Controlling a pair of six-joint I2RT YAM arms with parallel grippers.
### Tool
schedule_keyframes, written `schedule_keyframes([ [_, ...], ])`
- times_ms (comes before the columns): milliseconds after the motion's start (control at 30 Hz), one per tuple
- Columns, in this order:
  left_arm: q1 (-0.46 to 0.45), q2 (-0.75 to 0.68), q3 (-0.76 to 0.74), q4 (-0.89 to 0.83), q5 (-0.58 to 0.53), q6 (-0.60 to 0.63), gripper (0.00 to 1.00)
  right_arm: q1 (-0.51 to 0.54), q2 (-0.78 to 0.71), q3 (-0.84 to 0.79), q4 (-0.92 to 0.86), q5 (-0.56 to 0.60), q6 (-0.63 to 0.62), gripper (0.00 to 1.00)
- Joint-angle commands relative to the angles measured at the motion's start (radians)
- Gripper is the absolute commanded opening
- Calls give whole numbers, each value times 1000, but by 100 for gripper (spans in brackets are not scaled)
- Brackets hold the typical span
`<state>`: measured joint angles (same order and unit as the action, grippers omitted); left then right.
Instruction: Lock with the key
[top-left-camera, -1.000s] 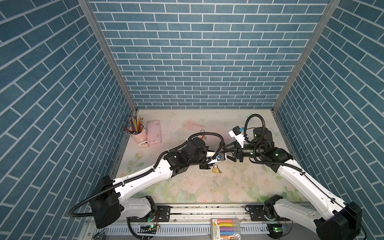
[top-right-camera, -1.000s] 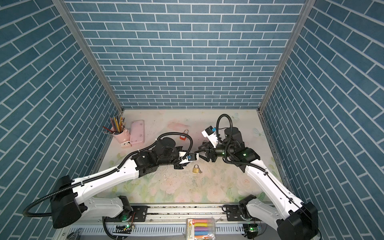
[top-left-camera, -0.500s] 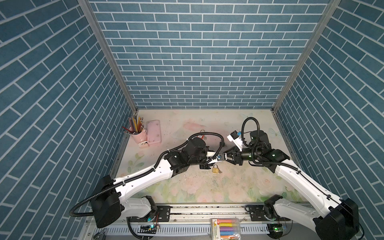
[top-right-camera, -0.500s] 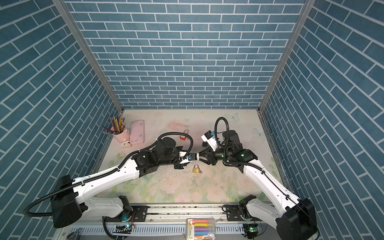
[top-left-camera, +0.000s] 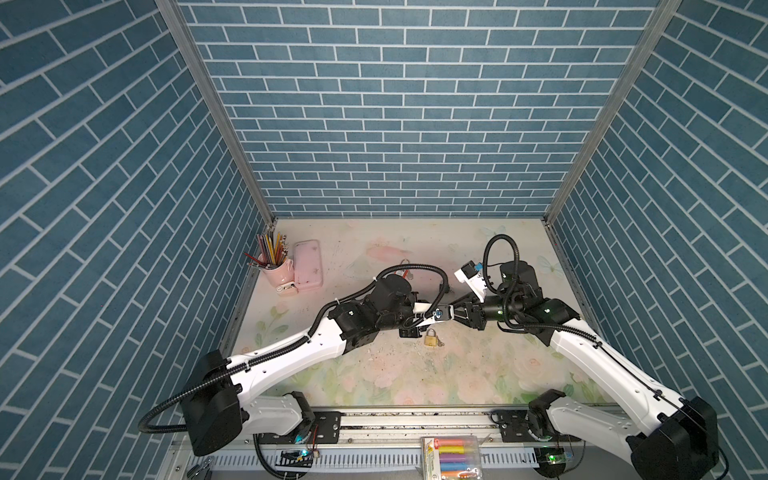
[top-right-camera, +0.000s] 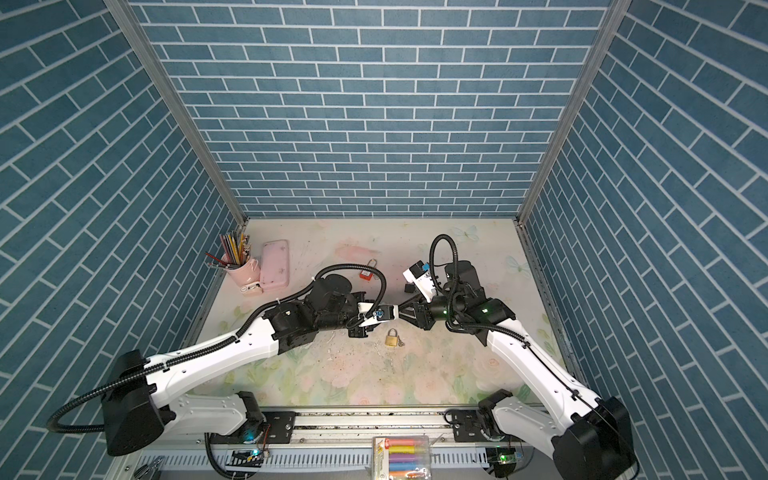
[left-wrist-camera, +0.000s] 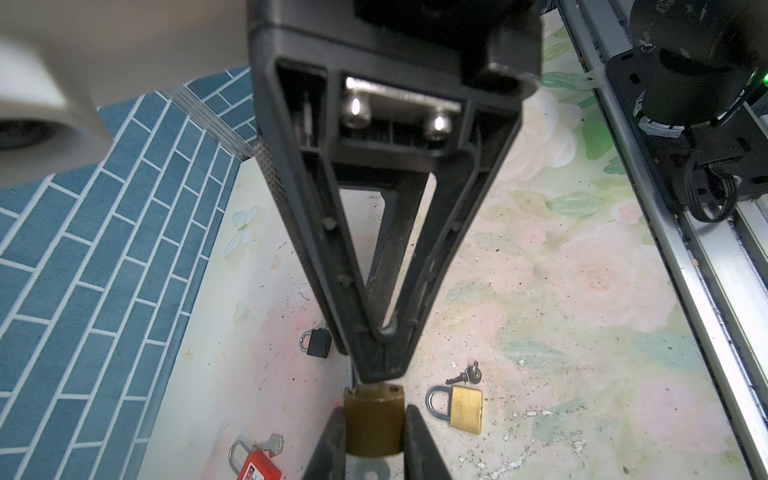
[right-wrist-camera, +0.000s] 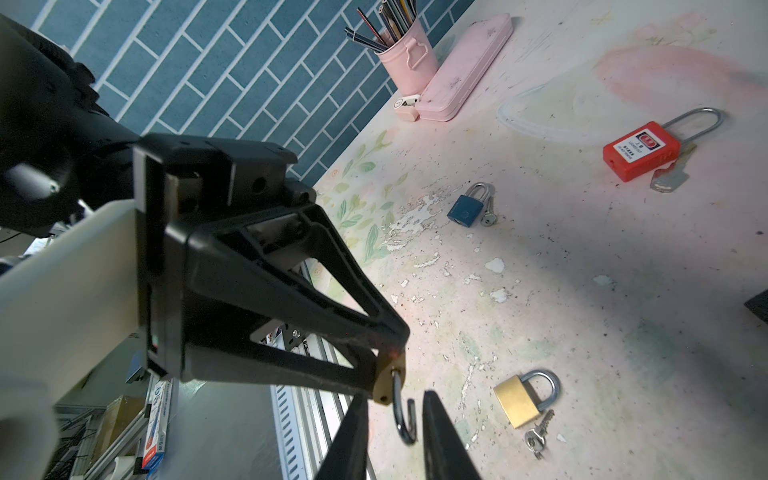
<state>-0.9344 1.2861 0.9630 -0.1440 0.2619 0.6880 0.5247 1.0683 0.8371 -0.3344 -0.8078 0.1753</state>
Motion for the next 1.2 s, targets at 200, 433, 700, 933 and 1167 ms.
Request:
schedule_keyframes([
  [200,-2,2,16,25,-6,12,4,0,-11,23,-26,44,-31,14],
  [433,-3,5,3,41,-29,15,3,-2,0,37,-29,33,-22,7],
  [700,-16,-3,-33,123,-109,38,2,-5,37,68,-54,26,-4,1],
  [933,-28,-11,-61,191,-168,66,0,-21,67,85,-49,-7,35,0],
  [1167,-39,-21,-92,280,-233,89,0,-37,93,83,-17,-78,86,0],
])
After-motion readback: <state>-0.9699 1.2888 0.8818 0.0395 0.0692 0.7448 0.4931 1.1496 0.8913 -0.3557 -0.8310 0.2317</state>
